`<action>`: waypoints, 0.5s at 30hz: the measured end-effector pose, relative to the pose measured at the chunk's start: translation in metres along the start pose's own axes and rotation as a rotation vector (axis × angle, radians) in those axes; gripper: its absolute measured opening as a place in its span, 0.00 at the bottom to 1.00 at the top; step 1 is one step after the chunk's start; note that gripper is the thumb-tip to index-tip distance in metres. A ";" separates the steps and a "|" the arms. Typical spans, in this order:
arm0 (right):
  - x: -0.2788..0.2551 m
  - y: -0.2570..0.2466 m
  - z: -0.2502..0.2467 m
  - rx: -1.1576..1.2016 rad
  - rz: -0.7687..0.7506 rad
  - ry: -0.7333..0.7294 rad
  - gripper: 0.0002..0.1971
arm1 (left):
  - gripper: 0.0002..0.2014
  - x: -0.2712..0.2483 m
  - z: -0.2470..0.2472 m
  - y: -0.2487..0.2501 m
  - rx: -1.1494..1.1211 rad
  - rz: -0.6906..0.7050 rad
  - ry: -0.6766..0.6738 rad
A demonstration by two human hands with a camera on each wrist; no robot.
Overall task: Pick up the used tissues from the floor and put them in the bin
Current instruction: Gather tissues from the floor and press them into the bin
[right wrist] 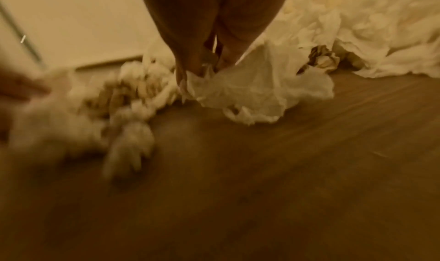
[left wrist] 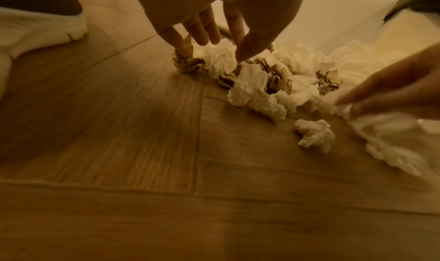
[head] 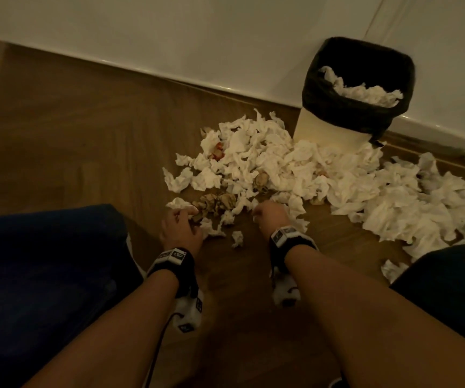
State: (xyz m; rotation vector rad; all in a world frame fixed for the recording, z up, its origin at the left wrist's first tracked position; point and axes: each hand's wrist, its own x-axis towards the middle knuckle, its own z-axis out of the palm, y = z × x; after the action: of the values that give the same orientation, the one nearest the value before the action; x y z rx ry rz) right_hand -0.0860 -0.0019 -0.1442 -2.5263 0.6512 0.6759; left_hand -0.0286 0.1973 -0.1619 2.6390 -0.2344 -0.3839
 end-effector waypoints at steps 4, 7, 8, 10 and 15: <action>0.004 -0.001 -0.017 0.738 0.146 0.302 0.20 | 0.19 -0.005 0.003 -0.001 0.043 0.017 -0.019; 0.003 -0.007 -0.034 1.082 0.208 0.276 0.23 | 0.19 -0.010 0.007 0.003 0.057 0.053 -0.030; 0.001 -0.007 -0.039 1.183 0.231 0.237 0.25 | 0.20 -0.011 0.008 0.005 0.067 0.058 -0.035; -0.007 -0.002 -0.042 1.301 0.254 0.159 0.22 | 0.20 -0.013 0.011 0.009 0.101 0.063 -0.055; -0.023 0.014 -0.039 1.569 0.451 0.025 0.34 | 0.16 -0.015 0.013 0.017 0.157 0.092 -0.107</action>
State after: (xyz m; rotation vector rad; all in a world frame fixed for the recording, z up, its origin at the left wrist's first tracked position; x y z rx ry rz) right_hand -0.0979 -0.0255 -0.1054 -0.9347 1.1388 0.0812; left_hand -0.0489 0.1799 -0.1618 2.7513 -0.4355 -0.4947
